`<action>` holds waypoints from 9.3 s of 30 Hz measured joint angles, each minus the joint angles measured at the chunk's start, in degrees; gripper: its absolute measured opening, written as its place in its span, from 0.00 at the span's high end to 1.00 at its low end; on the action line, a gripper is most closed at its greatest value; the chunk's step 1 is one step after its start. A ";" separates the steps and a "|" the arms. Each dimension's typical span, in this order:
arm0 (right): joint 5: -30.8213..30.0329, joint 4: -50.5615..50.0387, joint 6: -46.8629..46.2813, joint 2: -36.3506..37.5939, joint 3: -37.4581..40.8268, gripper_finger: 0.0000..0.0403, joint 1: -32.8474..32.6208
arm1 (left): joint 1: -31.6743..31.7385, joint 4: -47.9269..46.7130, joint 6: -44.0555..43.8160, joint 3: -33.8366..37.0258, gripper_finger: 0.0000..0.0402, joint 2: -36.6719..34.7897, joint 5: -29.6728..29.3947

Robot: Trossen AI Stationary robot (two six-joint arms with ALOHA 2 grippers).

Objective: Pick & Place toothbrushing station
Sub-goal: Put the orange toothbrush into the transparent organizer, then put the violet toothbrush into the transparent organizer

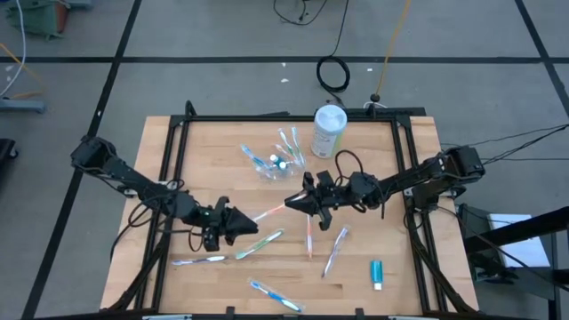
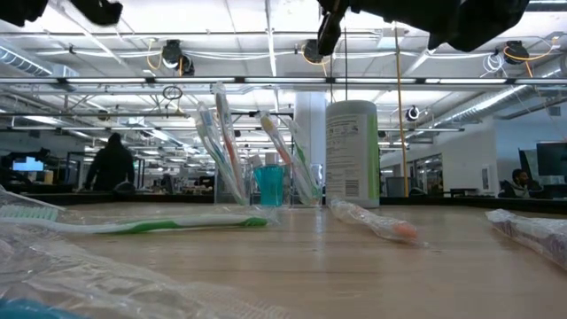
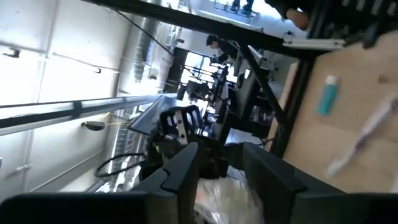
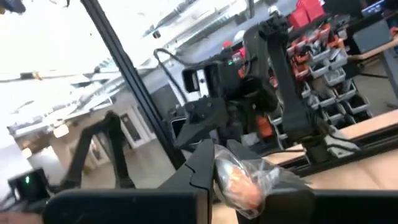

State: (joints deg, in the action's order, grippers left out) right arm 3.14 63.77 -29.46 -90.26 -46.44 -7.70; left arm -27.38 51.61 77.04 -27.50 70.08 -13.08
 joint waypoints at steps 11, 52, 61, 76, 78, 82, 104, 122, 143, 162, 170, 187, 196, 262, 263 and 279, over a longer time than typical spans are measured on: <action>0.18 2.46 -1.29 0.02 0.00 0.94 0.51 | 1.16 0.48 1.29 -0.68 0.48 0.02 -1.60; 1.66 1.05 0.17 0.06 0.00 0.83 0.50 | 10.06 -0.30 -0.88 -0.97 0.77 0.04 16.07; 1.66 1.07 0.18 0.06 -0.01 0.83 0.50 | 10.06 -0.32 -1.10 -0.99 0.77 0.02 16.05; 1.66 -3.85 3.62 0.06 -0.07 0.79 0.58 | 9.44 -0.70 -5.38 -1.01 0.77 0.04 12.44; 1.66 -4.02 4.08 0.06 -0.07 0.75 0.58 | 9.10 -0.91 -5.36 -1.01 0.77 0.02 12.42; 1.51 -3.70 5.88 0.06 -0.07 0.67 0.58 | 8.47 -0.91 -5.33 -1.01 0.77 0.02 12.43; 1.45 -6.76 12.40 1.40 -0.05 0.54 3.19 | 6.57 -2.67 -9.79 -1.05 0.78 0.04 -6.44; 1.44 -8.32 14.97 1.40 -0.04 0.55 3.27 | 19.09 -6.00 -35.82 -1.07 0.90 0.04 -12.53; 1.42 -8.37 15.22 1.40 -0.04 0.55 3.27 | 34.35 -16.07 -74.84 -1.07 0.98 0.02 -10.68; 1.42 -8.93 15.20 1.40 -0.04 0.55 3.27 | 38.69 -29.62 -77.49 -1.01 0.78 0.02 -7.10; 1.42 -9.23 15.20 1.40 -0.04 0.55 3.27 | 38.04 -29.09 -73.66 -1.01 0.71 0.02 -7.52; 1.44 -20.91 15.20 1.83 0.00 0.55 3.25 | 35.49 -41.82 -71.29 -1.01 0.43 -9.05 -8.58; 4.10 -30.06 15.18 3.63 -0.07 0.55 1.86 | 32.17 -51.05 -74.38 -0.99 0.43 -18.65 -9.93; 1.60 -86.01 -74.07 2.71 3.98 0.65 -10.78 | 29.93 -51.53 -75.83 -1.01 0.43 -21.35 -9.70; 1.71 -86.10 -73.19 2.67 3.98 0.67 -10.74 | 29.93 -51.53 -75.85 -1.01 0.43 -21.35 -9.70; -0.49 -79.32 -54.87 2.40 4.22 0.98 -6.65 | 29.93 -51.51 -75.85 -1.01 0.43 -21.35 -9.77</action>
State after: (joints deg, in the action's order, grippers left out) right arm 2.65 -15.55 -84.33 -87.85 -42.22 -14.34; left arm 2.55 0.10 1.19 -28.51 48.73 -22.85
